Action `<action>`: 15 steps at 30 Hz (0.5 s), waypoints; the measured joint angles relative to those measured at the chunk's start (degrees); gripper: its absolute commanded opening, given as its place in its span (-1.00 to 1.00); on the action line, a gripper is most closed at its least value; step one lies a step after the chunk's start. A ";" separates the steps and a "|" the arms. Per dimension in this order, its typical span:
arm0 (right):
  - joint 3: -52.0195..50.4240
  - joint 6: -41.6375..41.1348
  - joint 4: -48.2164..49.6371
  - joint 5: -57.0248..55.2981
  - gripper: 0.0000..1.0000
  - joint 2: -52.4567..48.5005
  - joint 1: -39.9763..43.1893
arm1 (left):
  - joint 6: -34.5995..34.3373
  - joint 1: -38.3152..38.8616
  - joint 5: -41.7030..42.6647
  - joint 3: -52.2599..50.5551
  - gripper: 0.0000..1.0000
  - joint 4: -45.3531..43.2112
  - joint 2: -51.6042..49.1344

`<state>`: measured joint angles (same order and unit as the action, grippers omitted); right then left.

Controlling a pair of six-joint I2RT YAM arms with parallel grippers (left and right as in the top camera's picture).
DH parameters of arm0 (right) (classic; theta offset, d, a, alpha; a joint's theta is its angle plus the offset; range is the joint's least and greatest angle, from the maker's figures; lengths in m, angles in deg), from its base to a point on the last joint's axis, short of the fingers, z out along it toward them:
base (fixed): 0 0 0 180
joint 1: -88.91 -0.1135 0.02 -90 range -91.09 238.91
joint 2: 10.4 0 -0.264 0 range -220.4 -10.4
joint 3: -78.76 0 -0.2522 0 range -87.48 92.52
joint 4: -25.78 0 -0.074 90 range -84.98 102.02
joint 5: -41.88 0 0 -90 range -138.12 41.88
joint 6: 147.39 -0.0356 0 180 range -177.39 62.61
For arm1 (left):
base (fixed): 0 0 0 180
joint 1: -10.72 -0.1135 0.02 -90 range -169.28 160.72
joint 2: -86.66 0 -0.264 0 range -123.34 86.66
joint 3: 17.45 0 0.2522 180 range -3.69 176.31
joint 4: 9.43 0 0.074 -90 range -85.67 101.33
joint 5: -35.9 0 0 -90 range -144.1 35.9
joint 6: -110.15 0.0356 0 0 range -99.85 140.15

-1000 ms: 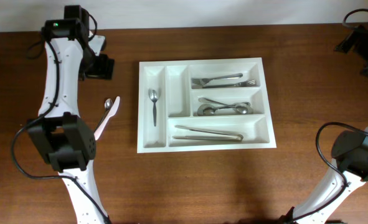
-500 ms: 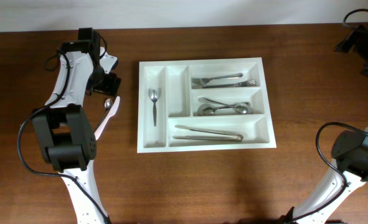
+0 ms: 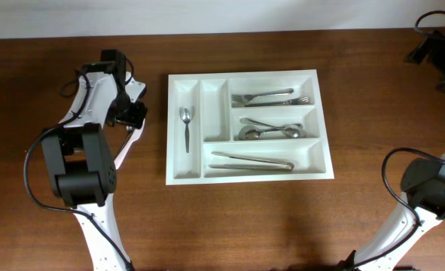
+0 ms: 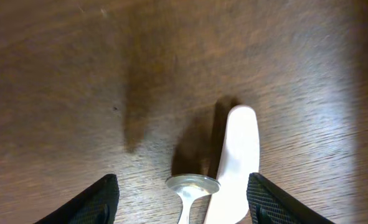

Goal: Pack container

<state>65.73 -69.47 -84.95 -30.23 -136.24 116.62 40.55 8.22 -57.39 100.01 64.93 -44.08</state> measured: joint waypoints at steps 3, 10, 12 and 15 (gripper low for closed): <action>0.00 0.02 -0.02 -0.02 0.97 0.00 0.00 | 0.00 0.00 -0.39 -1.01 0.33 -1.18 0.00; 0.00 0.00 0.00 0.00 0.97 0.00 0.00 | -0.02 0.00 -0.13 -1.99 0.22 -3.56 0.15; 0.00 0.04 0.00 -0.02 0.97 0.00 0.00 | -0.02 0.02 -0.02 -2.01 0.14 -3.93 0.17; 0.00 0.02 0.00 -0.02 0.97 0.00 0.00 | -0.15 0.02 0.09 -2.05 -0.12 -4.17 0.20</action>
<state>65.73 -69.45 -84.95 -30.25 -136.24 116.62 40.40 8.24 -57.30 97.96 60.75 -43.88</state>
